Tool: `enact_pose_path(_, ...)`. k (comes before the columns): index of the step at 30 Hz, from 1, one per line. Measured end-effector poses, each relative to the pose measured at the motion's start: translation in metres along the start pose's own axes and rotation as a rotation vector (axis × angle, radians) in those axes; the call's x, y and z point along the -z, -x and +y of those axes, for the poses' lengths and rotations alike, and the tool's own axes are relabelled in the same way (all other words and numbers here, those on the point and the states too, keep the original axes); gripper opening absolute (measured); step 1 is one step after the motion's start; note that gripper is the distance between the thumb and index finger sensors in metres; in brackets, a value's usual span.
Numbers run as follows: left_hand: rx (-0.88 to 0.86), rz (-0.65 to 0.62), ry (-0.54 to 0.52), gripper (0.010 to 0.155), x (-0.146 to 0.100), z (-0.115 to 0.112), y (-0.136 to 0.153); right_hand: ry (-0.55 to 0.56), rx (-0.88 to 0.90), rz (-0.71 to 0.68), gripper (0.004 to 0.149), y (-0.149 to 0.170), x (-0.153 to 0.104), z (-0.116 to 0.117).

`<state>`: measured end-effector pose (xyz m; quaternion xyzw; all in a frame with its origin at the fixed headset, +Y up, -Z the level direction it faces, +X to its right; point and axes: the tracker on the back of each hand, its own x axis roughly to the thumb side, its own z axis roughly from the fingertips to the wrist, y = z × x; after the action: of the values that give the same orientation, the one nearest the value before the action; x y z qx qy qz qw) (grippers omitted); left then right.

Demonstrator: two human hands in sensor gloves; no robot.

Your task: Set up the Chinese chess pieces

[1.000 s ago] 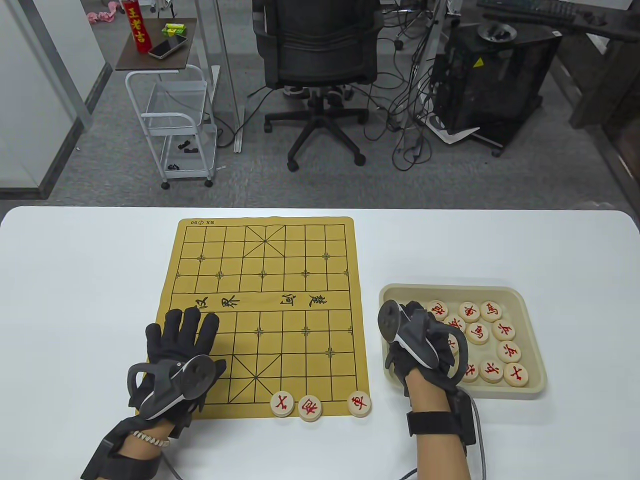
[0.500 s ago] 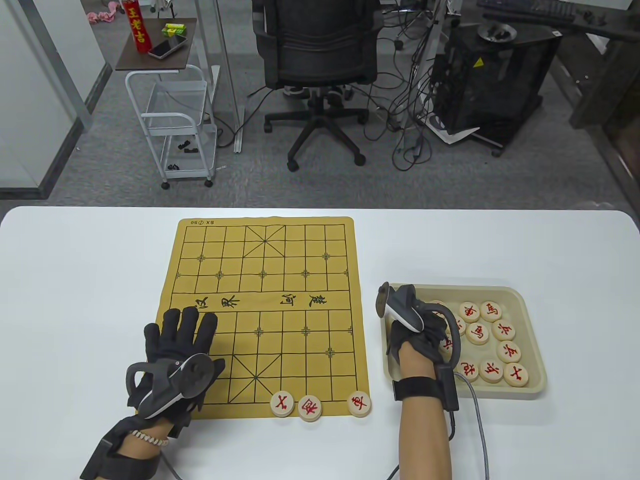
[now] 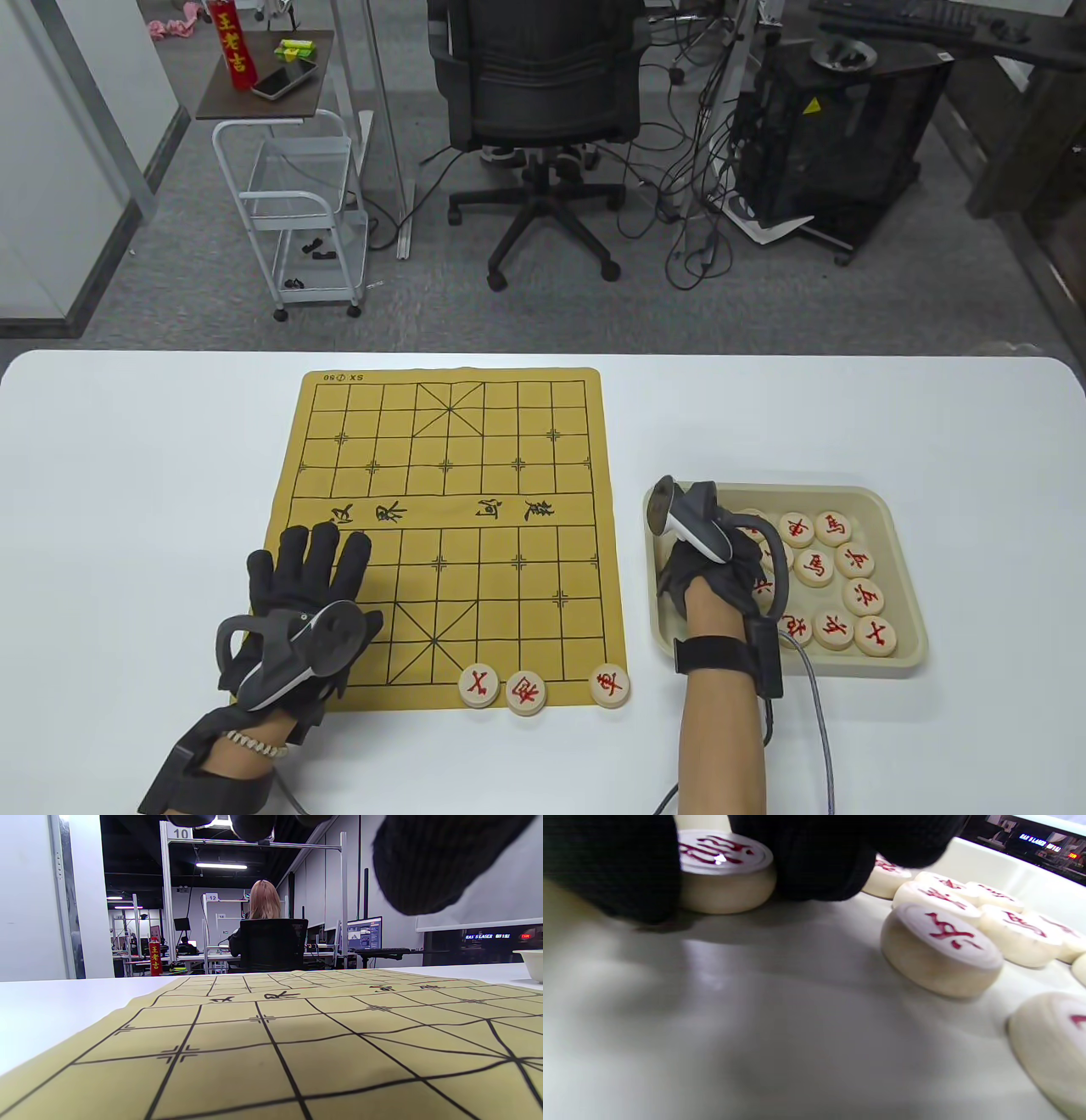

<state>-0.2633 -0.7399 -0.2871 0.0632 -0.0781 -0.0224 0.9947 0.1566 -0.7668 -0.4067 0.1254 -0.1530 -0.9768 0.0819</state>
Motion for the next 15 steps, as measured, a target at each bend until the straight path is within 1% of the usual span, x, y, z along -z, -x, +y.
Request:
enact_pose_path(2, -0.003, 0.0, 0.0, 0.094, 0.0, 0.0, 0.0, 0.025, 0.009, 0.002, 0.081, 0.003, -0.003, 0.001)
enact_pose_path(4, -0.005, -0.001, 0.001, 0.095, 0.0, 0.0, 0.0, 0.08, 0.013, 0.001, 0.082, 0.006, -0.01, -0.003)
enact_pose_path(7, -0.005, -0.004, 0.004, 0.094, 0.0, -0.001, 0.0, 0.173, 0.026, -0.028, 0.083, 0.007, -0.028, -0.016)
enact_pose_path(11, -0.006, -0.015, 0.003, 0.094, 0.001, 0.0, -0.002, 0.317, 0.097, -0.149, 0.082, -0.004, -0.067, -0.035)
enact_pose_path(13, -0.007, -0.022, 0.001, 0.094, 0.0, 0.0, -0.003, 0.384, 0.134, -0.239, 0.082, -0.017, -0.093, -0.041)
enact_pose_path(14, -0.005, -0.027, -0.001, 0.094, -0.001, 0.001, -0.005, 0.422, 0.149, -0.306, 0.082, -0.028, -0.111, -0.043)
enact_pose_path(15, -0.005, -0.032, -0.003, 0.094, -0.001, 0.001, -0.005, 0.435, 0.15, -0.346, 0.082, -0.035, -0.122, -0.043)
